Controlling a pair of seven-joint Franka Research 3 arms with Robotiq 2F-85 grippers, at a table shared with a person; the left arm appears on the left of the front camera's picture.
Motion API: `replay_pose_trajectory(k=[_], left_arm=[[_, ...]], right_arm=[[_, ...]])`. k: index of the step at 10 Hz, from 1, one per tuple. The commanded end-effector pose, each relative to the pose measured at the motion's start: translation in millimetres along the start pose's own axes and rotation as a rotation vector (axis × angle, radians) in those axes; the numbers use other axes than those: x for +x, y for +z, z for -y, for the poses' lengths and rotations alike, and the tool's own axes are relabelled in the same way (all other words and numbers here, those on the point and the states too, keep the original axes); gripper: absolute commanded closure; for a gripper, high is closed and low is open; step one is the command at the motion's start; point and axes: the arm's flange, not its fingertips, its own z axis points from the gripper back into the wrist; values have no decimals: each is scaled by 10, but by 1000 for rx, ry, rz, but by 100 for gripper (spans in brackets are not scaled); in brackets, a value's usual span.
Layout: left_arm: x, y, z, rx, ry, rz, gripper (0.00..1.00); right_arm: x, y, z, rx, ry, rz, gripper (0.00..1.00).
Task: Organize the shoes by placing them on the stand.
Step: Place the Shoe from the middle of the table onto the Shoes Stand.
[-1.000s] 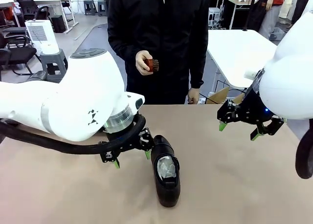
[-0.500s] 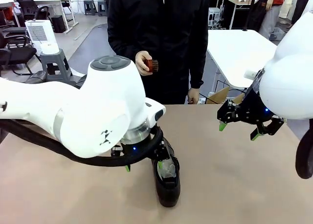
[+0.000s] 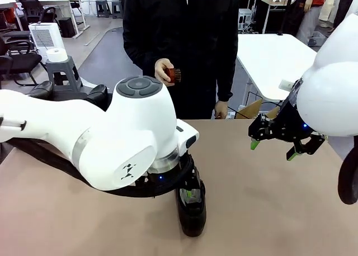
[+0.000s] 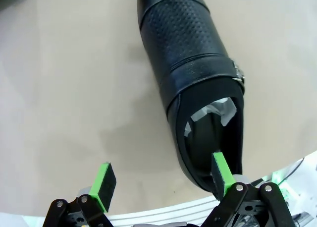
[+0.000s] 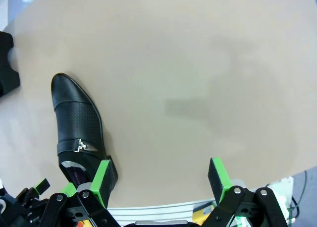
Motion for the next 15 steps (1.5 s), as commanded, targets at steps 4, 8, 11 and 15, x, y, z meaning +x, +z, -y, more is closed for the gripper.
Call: replay_pose_trajectory(k=[4, 8, 11, 15], left_arm=[[75, -321, 193, 24, 13, -63, 0], [153, -470, 267, 82, 27, -65, 31], [133, -435, 283, 86, 36, -62, 86], [114, -424, 307, 85, 17, -76, 100]], right_arm=[[-3, 18, -5, 14, 6, -7, 0], [-3, 18, -5, 14, 6, -7, 0], [-3, 18, -5, 14, 6, -7, 0], [-3, 18, -5, 14, 6, -7, 0]])
